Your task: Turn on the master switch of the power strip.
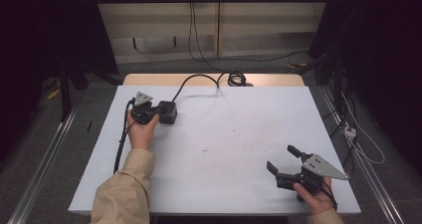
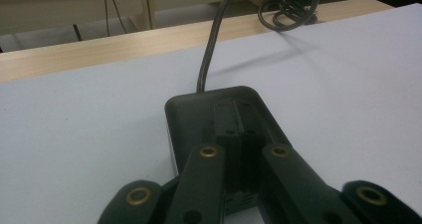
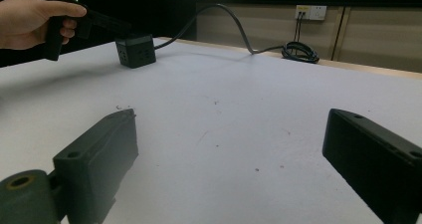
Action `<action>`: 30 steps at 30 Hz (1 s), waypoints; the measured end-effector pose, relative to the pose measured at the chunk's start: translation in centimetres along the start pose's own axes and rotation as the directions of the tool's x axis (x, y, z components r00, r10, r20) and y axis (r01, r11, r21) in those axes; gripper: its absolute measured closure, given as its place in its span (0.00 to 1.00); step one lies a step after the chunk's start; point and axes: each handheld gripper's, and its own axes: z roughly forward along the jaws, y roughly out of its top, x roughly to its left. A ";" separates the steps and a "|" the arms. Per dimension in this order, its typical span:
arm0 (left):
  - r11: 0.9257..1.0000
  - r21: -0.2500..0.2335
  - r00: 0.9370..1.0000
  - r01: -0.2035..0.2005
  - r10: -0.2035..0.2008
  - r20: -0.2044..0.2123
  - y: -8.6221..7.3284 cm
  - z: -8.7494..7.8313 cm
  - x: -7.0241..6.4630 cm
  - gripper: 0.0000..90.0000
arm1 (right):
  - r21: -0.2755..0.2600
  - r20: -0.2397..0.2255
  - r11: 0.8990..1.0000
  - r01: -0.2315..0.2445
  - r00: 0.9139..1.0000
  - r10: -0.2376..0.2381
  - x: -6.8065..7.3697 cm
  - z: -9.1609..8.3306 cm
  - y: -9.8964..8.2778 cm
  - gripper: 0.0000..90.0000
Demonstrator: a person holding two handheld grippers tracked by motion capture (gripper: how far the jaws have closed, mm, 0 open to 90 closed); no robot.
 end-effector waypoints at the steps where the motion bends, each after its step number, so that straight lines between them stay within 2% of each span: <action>1: 1.000 0.000 1.000 0.002 -0.002 0.000 0.0 0.0 0.0 1.00 | 0.001 0.001 1.000 -0.001 1.000 0.001 0.0 0.0 0.0 0.07; 13: 1.000 0.007 1.000 0.000 0.000 -0.009 0.1 0.0 -0.2 1.00 | 0.000 0.001 1.000 0.000 1.000 0.000 -0.1 -0.1 -0.1 0.07; 17: 1.000 0.018 1.000 -0.018 0.018 -0.020 0.2 0.1 -0.4 1.00 | -0.002 0.002 1.000 -0.001 1.000 0.001 -0.1 -0.2 -0.1 0.07; 23: 1.000 0.016 1.000 0.000 0.000 -0.013 0.1 0.1 -0.3 1.00 | -0.002 0.002 1.000 -0.001 1.000 0.001 -0.1 -0.2 -0.1 0.07; 30: 1.000 0.019 1.000 -0.010 0.011 -0.026 0.2 0.1 -0.5 1.00 | -0.001 0.001 1.000 -0.004 1.000 0.004 -0.1 0.0 -0.1 0.07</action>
